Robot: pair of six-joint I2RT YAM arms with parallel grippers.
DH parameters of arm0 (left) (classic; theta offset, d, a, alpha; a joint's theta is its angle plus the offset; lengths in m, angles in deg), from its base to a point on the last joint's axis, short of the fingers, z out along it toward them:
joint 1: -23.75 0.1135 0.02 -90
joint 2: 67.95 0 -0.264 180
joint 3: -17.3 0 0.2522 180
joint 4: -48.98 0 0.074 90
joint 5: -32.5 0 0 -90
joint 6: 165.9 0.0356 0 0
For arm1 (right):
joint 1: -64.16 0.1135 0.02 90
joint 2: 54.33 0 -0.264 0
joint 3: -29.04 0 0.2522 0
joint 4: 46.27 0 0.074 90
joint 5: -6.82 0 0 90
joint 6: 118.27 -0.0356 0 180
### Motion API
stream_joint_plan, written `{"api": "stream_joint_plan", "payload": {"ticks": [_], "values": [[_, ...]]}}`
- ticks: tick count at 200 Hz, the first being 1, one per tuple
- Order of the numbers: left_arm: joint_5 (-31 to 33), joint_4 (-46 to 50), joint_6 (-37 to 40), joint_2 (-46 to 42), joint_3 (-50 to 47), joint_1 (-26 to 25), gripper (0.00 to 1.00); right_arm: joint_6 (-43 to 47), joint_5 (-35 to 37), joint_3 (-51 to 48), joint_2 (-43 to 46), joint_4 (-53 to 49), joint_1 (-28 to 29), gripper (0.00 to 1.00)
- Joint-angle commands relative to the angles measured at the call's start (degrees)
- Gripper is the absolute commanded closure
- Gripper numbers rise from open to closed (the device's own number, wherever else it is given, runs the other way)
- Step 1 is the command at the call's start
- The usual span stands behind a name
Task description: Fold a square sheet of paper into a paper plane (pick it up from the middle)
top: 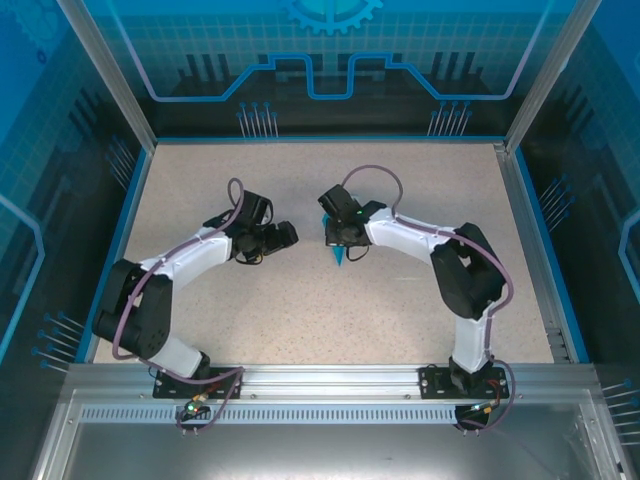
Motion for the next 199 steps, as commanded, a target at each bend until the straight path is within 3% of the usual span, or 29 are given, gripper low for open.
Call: {"api": "stream_joint_plan", "payload": {"ticks": [1,76,199], "values": [[4.2,3.1,0.3,-1.5,-1.4,0.5,0.11,3.0,2.2,4.6,-4.2,-4.3,-1.2,0.92],[3.0,2.6,0.2,0.8,-1.3,0.5,0.09,4.5,3.6,11.5,-12.0,-6.0,-2.0,0.89],[2.0,2.6,0.3,2.5,-0.6,0.6,0.08,2.1,1.3,12.1,-16.7,-7.1,-1.9,0.74]]}}
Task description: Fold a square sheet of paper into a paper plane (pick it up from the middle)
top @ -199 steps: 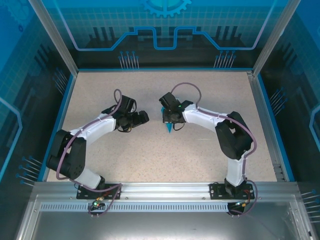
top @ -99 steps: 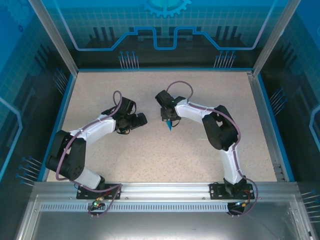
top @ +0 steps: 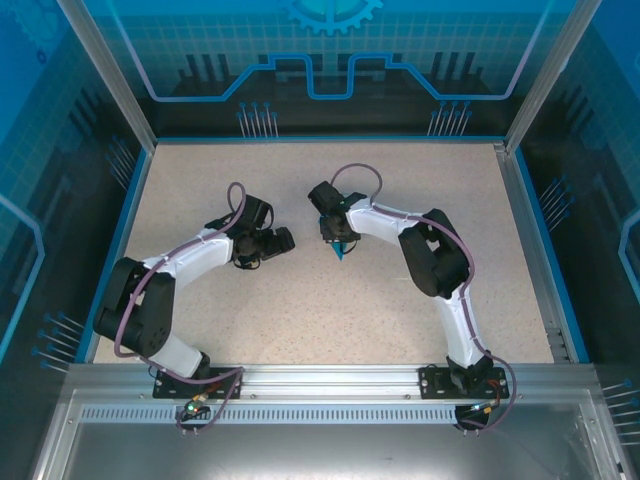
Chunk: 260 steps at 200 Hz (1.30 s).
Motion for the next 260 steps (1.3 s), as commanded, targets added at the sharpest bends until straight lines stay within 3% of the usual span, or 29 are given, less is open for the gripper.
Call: {"api": "stream_joint_plan", "payload": {"ticks": [1,31,53,116,148,159,208,225,260], "values": [[-0.4,1.2,0.3,1.0,0.2,0.6,0.08,-1.4,-1.0,-0.1,-2.6,-1.8,-0.4,0.74],[-0.3,1.6,0.1,0.9,0.6,0.5,0.08,-1.1,-0.5,0.5,-0.9,-2.8,-0.5,0.73],[0.6,2.4,0.0,0.0,1.5,0.6,0.08,-0.2,-0.7,1.7,3.5,-3.4,-0.4,0.65],[9.6,6.4,1.1,-4.5,5.1,1.0,0.07,1.4,-2.0,-0.2,19.9,-5.0,-1.4,0.25],[15.0,5.5,4.3,-7.3,5.9,1.8,0.01,3.9,3.4,-7.4,29.9,-1.6,-4.1,0.10],[16.6,4.4,5.9,-8.6,5.6,2.1,0.01,5.3,5.9,-11.0,33.8,0.4,-5.7,0.01],[25.8,-3.8,11.8,-14.9,0.0,4.7,0.02,11.5,16.1,-26.5,48.4,6.0,-16.5,0.00],[25.0,-8.0,16.4,-15.8,-2.7,7.0,0.01,15.6,18.8,-34.6,52.7,13.0,-20.6,0.01],[23.6,-16.3,24.1,-16.3,-8.7,11.5,0.02,24.6,12.3,-51.3,59.0,30.5,-30.2,0.01]]}}
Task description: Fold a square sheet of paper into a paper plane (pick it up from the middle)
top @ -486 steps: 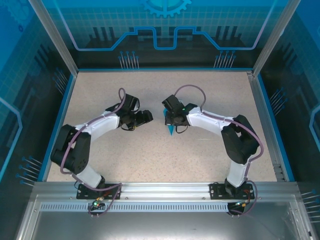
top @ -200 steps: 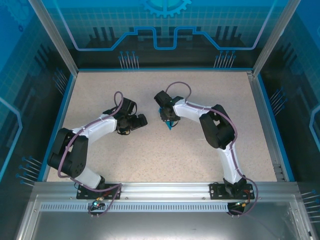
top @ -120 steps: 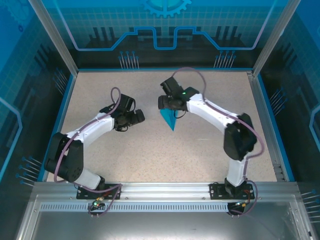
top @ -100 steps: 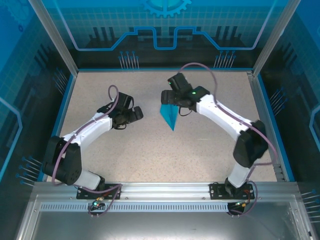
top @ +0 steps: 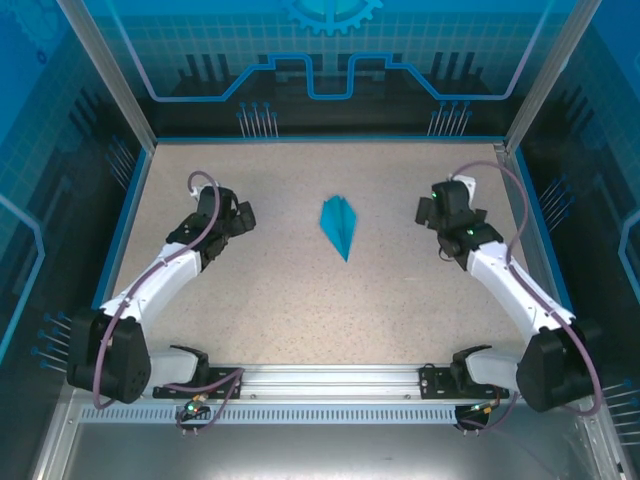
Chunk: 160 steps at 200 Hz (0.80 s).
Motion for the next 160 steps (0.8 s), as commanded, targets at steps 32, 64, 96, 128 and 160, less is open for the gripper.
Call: {"api": "stream_joint_plan", "payload": {"ticks": [32,64,96,128,160], "values": [[-5.7,-23.8,9.3,-3.5,-14.9,6.8,0.01,13.7,-4.9,-19.9,3.8,29.4,-7.7,0.01],[-9.2,-33.2,13.5,-4.3,-20.7,8.4,0.02,14.6,-10.3,-24.2,-0.1,39.8,-8.2,0.01],[-14.3,-44.2,17.2,-1.7,-25.6,9.5,0.02,16.4,-13.7,-26.1,-3.7,48.2,-8.2,0.01],[-20.9,-50.1,18.0,1.2,-26.5,11.7,0.02,18.5,-17.7,-27.6,-6.0,56.1,-8.3,0.01],[-24.0,-54.2,18.1,3.5,-26.7,13.6,0.01,19.0,-18.8,-26.8,-11.2,60.0,-8.8,0.01]]}}
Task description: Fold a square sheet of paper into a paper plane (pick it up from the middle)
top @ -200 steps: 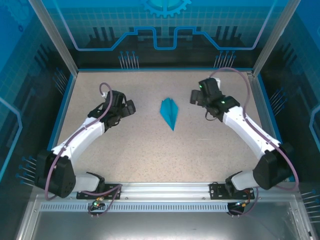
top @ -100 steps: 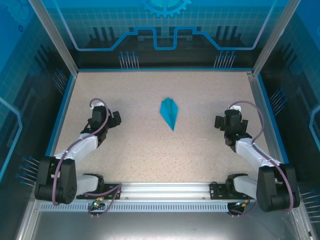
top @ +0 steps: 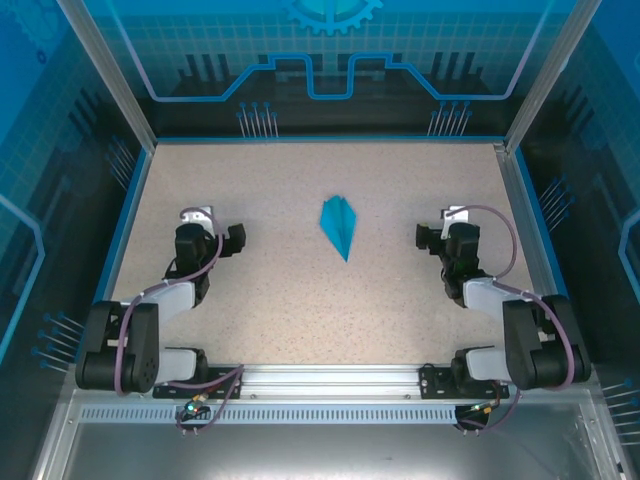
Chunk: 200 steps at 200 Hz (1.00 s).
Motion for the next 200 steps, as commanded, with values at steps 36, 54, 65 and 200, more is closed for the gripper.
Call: {"api": "stream_joint_plan", "payload": {"ticks": [36,54,65,200], "values": [[-5.6,-10.2,2.6,4.4,-0.4,1.4,0.02,2.6,-5.4,2.2,-7.0,7.4,-1.7,0.01],[-5.2,-11.1,2.5,7.0,0.4,1.5,0.02,2.6,-5.7,0.9,-7.9,10.3,-1.7,0.01],[-5.2,-12.0,2.5,8.4,0.7,1.5,0.01,3.0,-6.3,0.6,-8.2,11.1,-1.7,0.01],[-0.9,-13.0,5.1,11.4,1.4,-1.6,0.02,3.8,-6.4,0.9,-8.6,10.8,-1.1,0.01]]}}
